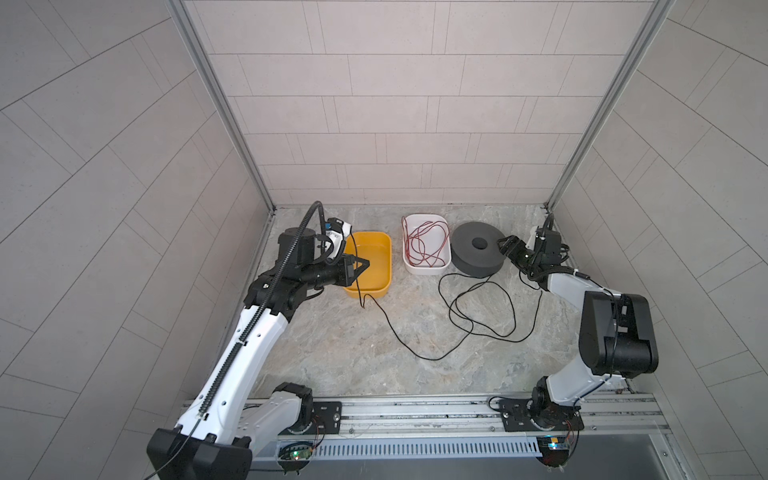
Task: Wrap the cables
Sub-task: 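Close the right gripper on the grey spool flange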
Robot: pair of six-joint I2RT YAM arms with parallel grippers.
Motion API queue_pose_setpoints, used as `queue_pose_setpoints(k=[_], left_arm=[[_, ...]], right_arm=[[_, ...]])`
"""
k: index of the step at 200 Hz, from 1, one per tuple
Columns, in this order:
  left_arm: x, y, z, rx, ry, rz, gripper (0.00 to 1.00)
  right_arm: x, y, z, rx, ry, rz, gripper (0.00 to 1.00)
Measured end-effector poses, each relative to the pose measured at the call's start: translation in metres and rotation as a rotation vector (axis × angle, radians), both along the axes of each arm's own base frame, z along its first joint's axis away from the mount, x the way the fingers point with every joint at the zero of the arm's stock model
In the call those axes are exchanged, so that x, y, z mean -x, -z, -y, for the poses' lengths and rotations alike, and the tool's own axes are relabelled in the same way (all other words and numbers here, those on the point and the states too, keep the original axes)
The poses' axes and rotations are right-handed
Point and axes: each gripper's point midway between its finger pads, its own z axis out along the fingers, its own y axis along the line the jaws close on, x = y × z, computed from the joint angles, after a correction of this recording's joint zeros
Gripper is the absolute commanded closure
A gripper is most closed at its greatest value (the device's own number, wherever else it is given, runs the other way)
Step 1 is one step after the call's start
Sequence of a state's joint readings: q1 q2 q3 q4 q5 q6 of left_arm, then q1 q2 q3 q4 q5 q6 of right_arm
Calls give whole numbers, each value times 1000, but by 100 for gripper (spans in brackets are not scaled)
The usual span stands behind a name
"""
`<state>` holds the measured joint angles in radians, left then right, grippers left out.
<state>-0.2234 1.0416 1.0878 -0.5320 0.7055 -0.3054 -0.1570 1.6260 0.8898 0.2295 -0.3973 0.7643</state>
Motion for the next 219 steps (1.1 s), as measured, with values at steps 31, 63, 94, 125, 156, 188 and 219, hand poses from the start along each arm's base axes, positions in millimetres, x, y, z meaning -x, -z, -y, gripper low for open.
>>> queue_pose_setpoints(k=[31, 63, 94, 125, 156, 188, 219], left_arm=[[-1, 5, -2, -12, -8, -6, 100], [-1, 7, -2, -14, -9, -6, 100], [-1, 6, -2, -13, -8, -5, 100], [-1, 7, -2, -14, -9, -7, 100], [-1, 8, -2, -14, -9, -7, 100], [-1, 8, -2, -13, -10, -9, 100], [-1, 8, -1, -14, -9, -9, 100]], right_arm=[[-3, 10, 1, -35, 21, 6, 25], [3, 21, 0, -51, 31, 3, 26], [-6, 25, -2, -96, 37, 35, 32], [-17, 44, -5, -157, 42, 49, 35], [-25, 50, -6, -205, 47, 87, 42], [-32, 53, -6, -263, 55, 154, 53], [-39, 49, -8, -304, 50, 215, 68]])
